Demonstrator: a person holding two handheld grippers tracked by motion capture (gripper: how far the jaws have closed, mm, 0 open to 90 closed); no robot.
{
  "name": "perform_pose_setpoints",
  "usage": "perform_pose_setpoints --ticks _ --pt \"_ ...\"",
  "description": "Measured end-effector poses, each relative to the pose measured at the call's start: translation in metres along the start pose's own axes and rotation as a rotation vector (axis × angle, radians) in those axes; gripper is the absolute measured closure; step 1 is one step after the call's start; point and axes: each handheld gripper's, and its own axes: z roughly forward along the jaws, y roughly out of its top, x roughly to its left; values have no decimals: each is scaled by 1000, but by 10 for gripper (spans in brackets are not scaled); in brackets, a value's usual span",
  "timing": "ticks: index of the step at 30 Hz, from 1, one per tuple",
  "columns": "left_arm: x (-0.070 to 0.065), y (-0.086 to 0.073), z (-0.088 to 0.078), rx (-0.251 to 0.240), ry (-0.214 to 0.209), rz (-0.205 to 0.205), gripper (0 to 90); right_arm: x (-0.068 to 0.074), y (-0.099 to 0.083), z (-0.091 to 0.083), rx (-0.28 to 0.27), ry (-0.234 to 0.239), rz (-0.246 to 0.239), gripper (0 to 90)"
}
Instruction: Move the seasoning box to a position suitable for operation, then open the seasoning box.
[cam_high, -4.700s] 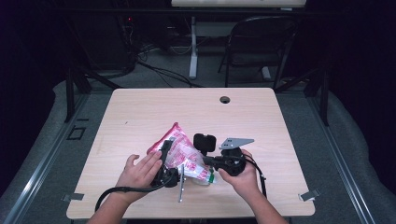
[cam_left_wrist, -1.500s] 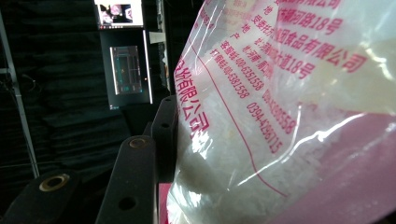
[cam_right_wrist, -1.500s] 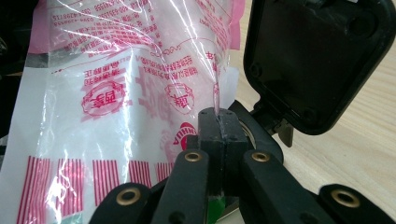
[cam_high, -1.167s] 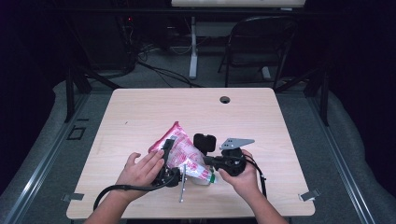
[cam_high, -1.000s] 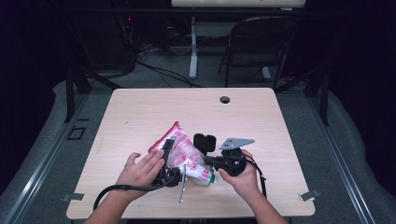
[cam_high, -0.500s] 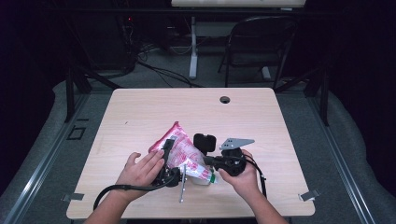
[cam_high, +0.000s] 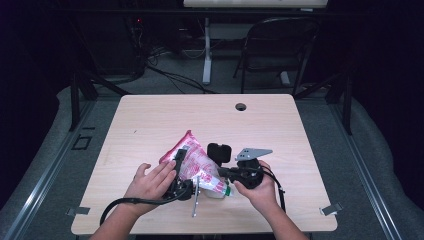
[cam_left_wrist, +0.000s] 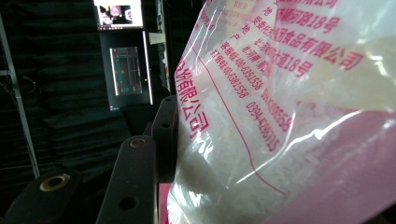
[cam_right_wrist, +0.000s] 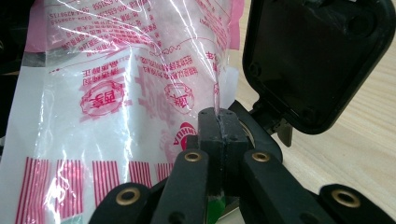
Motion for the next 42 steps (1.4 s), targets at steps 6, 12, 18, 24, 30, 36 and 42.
perform_pose_setpoints --ticks 6,12,18,24,30,36,42 --pt "1 0 0 -3 12 11 610 0 0 0 -2 -1 -1 900" --pt "1 1 0 -5 9 9 610 0 0 0 -3 0 3 900" --pt "1 0 0 0 -4 1 611 -1 0 1 -2 2 7 900" --pt "2 0 0 -7 8 19 611 0 0 1 -8 3 8 900" --pt "3 3 0 -4 5 19 611 -1 0 -2 -7 -6 7 900" --pt "4 3 -1 -6 16 29 612 -1 0 -1 -3 -1 5 900" --pt "4 2 -1 -8 17 33 612 -1 0 -1 -3 -3 4 900"
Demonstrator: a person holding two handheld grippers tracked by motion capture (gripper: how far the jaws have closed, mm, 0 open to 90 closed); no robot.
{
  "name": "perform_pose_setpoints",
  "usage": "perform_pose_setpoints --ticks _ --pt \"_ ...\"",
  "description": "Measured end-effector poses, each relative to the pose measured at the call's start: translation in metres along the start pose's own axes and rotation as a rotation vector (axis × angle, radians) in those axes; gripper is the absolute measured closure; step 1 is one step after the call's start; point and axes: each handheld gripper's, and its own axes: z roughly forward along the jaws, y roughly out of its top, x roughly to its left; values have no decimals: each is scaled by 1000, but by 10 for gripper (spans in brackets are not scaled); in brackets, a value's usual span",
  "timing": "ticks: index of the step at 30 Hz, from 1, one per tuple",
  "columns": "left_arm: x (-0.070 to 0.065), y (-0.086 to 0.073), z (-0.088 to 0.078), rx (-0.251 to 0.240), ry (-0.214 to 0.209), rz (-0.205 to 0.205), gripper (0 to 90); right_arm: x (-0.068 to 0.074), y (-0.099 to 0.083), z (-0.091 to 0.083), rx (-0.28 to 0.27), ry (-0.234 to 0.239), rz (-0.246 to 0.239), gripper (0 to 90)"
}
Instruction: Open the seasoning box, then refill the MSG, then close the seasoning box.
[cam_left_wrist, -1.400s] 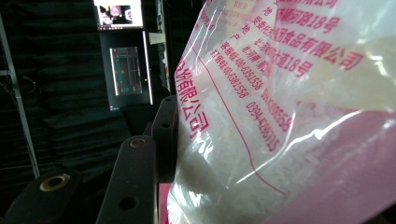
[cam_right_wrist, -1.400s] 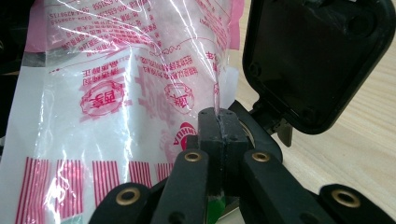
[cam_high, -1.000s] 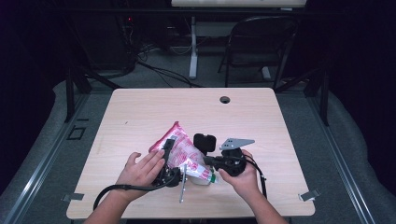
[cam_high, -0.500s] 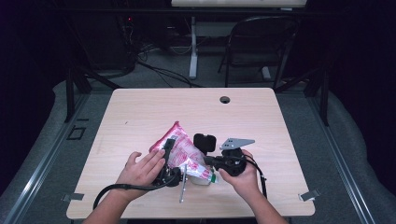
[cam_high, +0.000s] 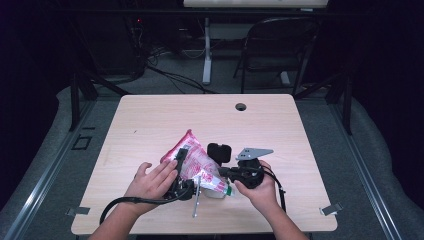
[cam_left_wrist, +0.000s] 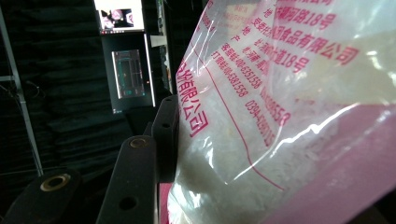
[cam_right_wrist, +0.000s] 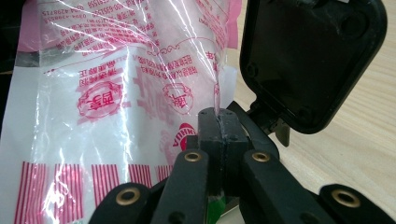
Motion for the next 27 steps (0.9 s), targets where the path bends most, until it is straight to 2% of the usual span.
perform_pose_setpoints --ticks 5,7,10,11,17,18,27 --pt "-1 -1 -1 2 1 -6 612 1 0 1 -2 1 -3 900" --pt "-2 -1 0 -14 14 -6 612 1 0 1 2 1 -7 900" --pt "-2 -1 0 3 -9 -14 612 1 0 1 1 4 -8 900" --pt "-1 0 0 0 2 -1 613 1 0 1 0 3 -8 900" --pt "-1 0 0 1 2 -2 614 0 0 1 1 4 -3 900" --pt "-2 -1 0 4 -8 -13 615 0 0 1 0 5 -4 900" --pt "-2 -1 0 1 -4 -6 615 0 0 1 1 3 -6 900"
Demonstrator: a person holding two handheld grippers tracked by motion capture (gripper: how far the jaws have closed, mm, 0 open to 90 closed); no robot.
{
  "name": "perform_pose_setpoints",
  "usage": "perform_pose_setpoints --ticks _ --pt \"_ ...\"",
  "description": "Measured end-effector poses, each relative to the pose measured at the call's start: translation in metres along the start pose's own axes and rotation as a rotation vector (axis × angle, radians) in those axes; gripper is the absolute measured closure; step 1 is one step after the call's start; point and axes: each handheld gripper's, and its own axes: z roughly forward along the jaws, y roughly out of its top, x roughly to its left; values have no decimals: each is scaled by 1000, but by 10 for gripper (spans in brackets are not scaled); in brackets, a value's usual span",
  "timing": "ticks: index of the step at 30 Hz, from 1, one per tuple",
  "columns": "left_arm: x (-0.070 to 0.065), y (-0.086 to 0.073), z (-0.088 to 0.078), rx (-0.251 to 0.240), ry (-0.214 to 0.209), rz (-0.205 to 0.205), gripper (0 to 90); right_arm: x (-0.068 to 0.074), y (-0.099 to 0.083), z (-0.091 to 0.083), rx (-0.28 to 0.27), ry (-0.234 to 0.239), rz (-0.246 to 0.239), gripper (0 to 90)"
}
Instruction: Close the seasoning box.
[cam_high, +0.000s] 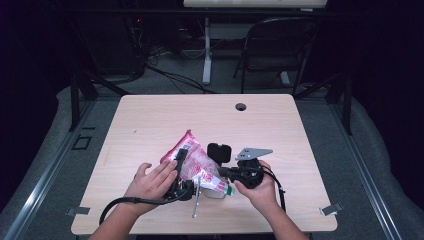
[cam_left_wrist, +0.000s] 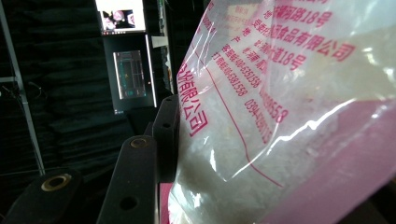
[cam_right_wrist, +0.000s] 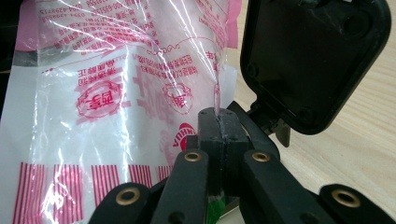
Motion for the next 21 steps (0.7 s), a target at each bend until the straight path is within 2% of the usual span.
perform_pose_setpoints --ticks 3,21 --pt "1 0 0 -4 15 5 615 1 0 0 -3 -2 1 900" --pt "1 0 -1 -3 14 4 619 1 0 0 -1 -3 -5 900"
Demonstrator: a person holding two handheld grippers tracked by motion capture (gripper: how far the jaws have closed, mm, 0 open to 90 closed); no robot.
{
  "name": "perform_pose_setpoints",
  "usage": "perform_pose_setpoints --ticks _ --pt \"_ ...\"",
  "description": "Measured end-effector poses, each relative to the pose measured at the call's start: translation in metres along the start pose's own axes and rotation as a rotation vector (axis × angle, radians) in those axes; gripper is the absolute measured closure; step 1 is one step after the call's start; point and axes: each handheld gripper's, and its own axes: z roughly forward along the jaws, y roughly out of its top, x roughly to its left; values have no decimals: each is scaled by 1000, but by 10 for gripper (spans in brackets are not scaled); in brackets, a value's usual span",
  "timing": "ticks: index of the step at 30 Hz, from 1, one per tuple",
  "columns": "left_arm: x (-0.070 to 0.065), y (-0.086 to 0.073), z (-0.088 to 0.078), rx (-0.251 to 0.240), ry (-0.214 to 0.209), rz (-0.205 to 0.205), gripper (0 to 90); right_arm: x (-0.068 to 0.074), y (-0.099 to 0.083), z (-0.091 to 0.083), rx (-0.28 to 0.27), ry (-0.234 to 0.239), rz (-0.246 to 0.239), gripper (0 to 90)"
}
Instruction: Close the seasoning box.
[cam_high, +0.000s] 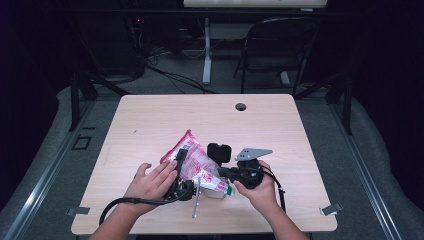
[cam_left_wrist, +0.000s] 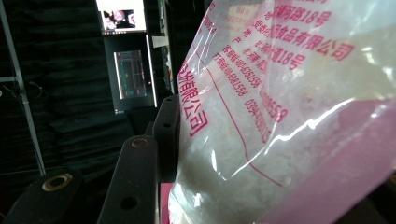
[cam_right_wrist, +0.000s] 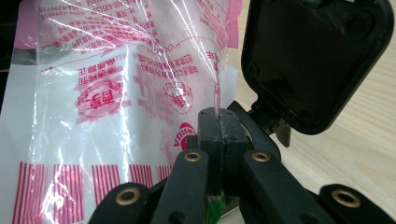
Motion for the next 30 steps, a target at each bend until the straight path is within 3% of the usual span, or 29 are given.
perform_pose_setpoints --ticks 4,5,15,30 --pt "0 -1 1 -15 15 0 620 0 0 0 -2 0 2 900" --pt "1 0 0 -2 -1 4 620 0 0 0 -3 0 2 900" --pt "1 0 -1 1 -8 1 620 1 0 0 -4 0 1 900" --pt "3 0 -1 -1 -3 10 620 2 0 1 -9 2 5 900"
